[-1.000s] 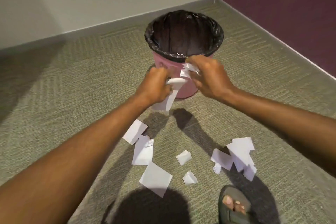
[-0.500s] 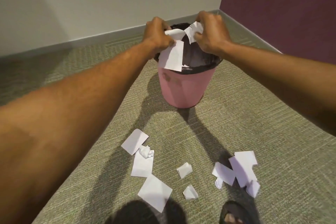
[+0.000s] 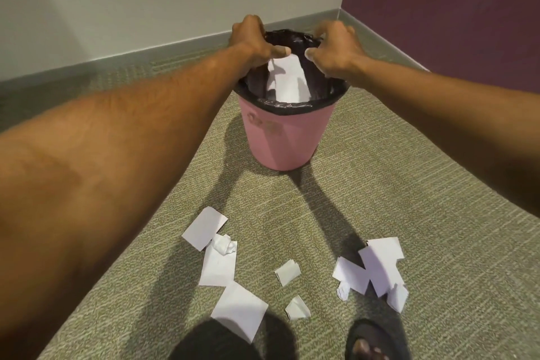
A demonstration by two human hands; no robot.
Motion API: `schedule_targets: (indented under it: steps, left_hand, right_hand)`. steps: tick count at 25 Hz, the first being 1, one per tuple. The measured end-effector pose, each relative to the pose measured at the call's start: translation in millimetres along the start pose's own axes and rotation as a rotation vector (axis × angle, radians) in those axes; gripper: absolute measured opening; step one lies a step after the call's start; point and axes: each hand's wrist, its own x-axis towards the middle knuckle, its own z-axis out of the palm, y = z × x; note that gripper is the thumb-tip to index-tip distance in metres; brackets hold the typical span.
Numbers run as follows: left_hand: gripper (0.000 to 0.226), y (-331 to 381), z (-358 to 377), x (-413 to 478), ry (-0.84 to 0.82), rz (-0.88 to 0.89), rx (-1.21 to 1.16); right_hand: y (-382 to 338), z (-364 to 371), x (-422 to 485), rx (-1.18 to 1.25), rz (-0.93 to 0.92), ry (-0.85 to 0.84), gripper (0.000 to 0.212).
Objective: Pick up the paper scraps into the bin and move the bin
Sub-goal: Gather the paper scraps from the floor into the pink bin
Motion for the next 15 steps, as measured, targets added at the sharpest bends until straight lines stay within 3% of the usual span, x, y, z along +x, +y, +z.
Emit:
schedule_targets:
  steps: [2, 5, 7, 9, 11, 13, 15]
  left_hand:
    - [0.055, -6.7, -0.7, -11.6, 0.106, 0.025, 0.051]
    - [0.021, -37.0, 0.2, -55.9, 0.476, -0.073, -0.044]
    - [0.01, -77.5, 16.7, -104.3, 0.51, -0.19, -0.061]
    - [0.013, -121.8, 45.9, -157.2, 0.329, -0.145, 0.034]
    - [0.018, -152.8, 77.8, -202.9, 0.046, -0.022, 0.137]
    - [0.026, -163.4, 109.0, -235.2, -0.196, 0.096, 0.241]
    - [0.035, -154.9, 136.7, -259.7, -0.382, 0.193, 0.306]
  right_hand:
    - [6.4, -6.9, -10.4, 0.018, -0.008, 0.067, 0.015]
    - [33.5, -22.0, -54.5, 0.021, -0.036, 0.084, 0.011]
    - [69.5, -23.6, -95.9, 0.021, 0.008, -0.015, 0.013]
    - [114.6, -16.6, -135.8, -0.007, 0.082, -0.252, 0.012]
    - [156.8, -2.8, -167.2, -0.189, 0.099, -0.546, 0.013]
    - [189.5, 11.8, -190.3, -0.398, 0.075, -0.781, 0.044]
    - [209.1, 20.6, -210.8, -0.499, 0.087, -0.924, 0.061]
